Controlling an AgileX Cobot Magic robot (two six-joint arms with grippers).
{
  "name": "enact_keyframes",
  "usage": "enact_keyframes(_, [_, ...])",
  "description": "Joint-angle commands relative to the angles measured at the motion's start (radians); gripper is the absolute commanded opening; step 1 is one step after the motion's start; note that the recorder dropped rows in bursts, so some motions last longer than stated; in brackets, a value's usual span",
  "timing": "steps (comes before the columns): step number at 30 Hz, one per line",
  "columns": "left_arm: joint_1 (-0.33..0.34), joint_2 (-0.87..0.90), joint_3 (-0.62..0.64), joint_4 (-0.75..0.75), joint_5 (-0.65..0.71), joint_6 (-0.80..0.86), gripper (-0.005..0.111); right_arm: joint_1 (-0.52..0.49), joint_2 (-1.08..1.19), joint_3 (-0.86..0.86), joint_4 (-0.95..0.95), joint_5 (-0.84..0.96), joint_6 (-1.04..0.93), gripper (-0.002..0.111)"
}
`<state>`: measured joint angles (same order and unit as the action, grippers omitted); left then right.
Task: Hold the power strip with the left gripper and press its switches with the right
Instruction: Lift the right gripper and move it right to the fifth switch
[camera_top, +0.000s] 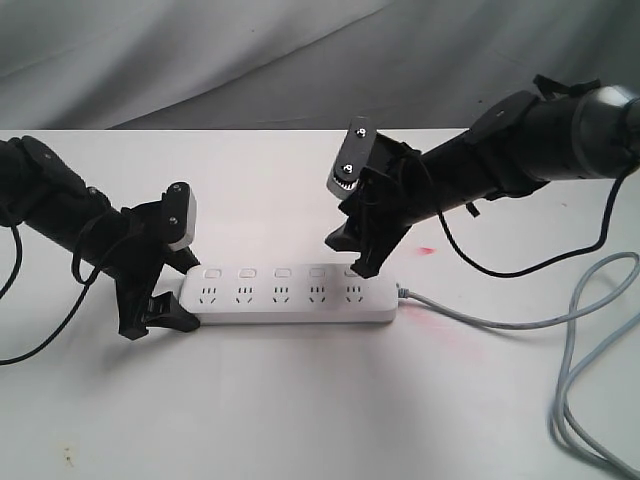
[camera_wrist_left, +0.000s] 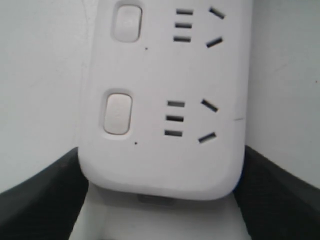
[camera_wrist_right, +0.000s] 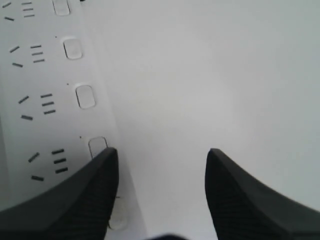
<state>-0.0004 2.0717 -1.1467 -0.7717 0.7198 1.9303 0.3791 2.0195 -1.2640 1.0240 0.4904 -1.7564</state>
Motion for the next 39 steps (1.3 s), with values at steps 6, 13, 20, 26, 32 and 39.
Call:
enact_keyframes(6, [-0.004, 0.009, 0.001, 0.026, -0.039, 0.015, 0.063, -0.017, 0.024, 0.011, -0.034, 0.010, -0.008, 0.050])
enact_keyframes(13, [-0.004, 0.009, 0.001, 0.026, -0.039, 0.015, 0.063, -0.020, 0.036, 0.011, -0.042, -0.008, -0.008, 0.050])
enact_keyframes(20, [-0.004, 0.009, 0.001, 0.026, -0.039, 0.015, 0.063, -0.020, 0.038, 0.011, -0.049, -0.015, -0.008, 0.050])
enact_keyframes(26, [-0.004, 0.009, 0.001, 0.026, -0.039, 0.015, 0.063, -0.020, 0.072, 0.011, -0.049, -0.015, -0.008, 0.050])
enact_keyframes(32, [-0.004, 0.009, 0.001, 0.026, -0.039, 0.015, 0.063, -0.022, 0.082, 0.011, -0.057, -0.015, -0.008, 0.050])
enact_keyframes(39, [-0.004, 0.009, 0.001, 0.026, -0.039, 0.015, 0.063, -0.032, 0.082, 0.011, -0.065, -0.017, -0.008, 0.050])
